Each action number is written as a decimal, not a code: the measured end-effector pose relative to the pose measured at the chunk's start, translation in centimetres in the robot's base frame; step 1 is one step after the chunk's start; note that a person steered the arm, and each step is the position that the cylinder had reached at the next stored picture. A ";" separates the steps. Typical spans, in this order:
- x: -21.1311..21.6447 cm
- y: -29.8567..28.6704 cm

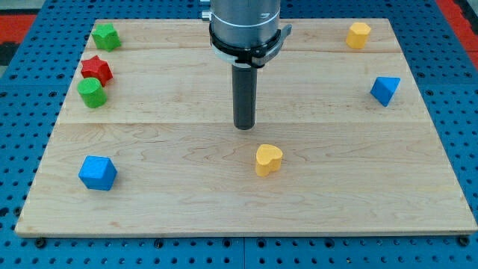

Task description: Slide the red star towards right

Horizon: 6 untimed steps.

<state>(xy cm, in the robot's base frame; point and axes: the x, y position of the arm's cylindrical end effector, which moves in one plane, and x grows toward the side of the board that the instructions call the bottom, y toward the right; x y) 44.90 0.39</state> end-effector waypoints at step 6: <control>0.3 -16.3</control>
<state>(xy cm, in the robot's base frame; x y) 45.18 -15.90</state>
